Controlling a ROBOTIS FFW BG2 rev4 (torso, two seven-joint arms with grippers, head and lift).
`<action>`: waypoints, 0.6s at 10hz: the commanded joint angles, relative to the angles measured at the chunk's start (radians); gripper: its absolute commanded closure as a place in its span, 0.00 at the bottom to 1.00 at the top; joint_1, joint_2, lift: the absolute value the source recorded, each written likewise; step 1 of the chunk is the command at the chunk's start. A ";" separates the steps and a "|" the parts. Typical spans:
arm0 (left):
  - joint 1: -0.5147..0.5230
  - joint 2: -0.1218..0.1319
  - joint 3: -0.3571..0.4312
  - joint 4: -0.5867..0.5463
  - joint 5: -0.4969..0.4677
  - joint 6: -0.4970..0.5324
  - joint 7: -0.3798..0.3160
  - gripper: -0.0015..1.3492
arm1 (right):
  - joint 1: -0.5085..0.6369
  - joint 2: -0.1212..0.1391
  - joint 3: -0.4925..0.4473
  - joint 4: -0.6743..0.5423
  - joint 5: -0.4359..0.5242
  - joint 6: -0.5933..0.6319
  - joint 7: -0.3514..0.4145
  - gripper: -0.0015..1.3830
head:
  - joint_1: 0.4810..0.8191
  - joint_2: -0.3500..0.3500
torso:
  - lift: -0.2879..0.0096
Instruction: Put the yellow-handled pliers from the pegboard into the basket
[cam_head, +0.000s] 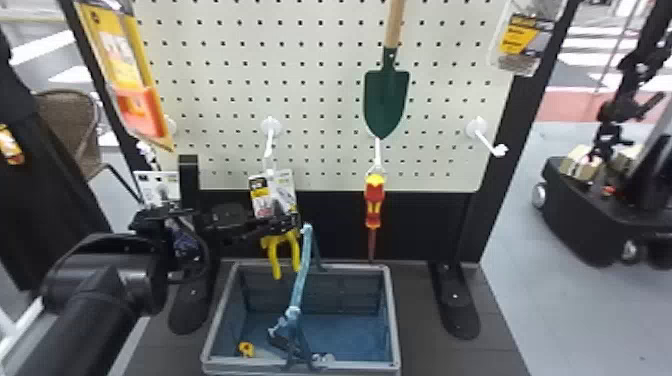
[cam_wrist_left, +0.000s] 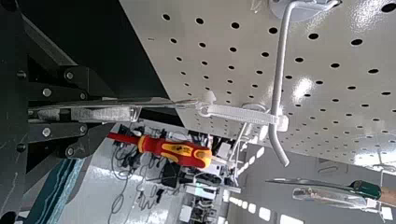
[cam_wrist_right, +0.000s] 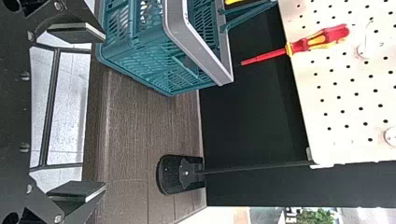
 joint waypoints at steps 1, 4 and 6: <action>0.000 0.000 0.000 0.000 -0.001 0.002 -0.001 0.89 | 0.000 0.001 0.000 -0.001 0.000 0.000 0.000 0.13 | 0.20 0.50 | 0.63; 0.000 -0.001 0.000 -0.005 -0.011 0.003 -0.001 0.89 | -0.002 0.001 0.000 0.001 0.000 0.000 0.000 0.13 | 0.20 0.50 | 0.63; 0.000 -0.001 0.001 -0.007 -0.011 0.003 -0.001 0.89 | -0.002 0.001 0.000 0.001 0.000 0.000 0.000 0.13 | 0.20 0.50 | 0.63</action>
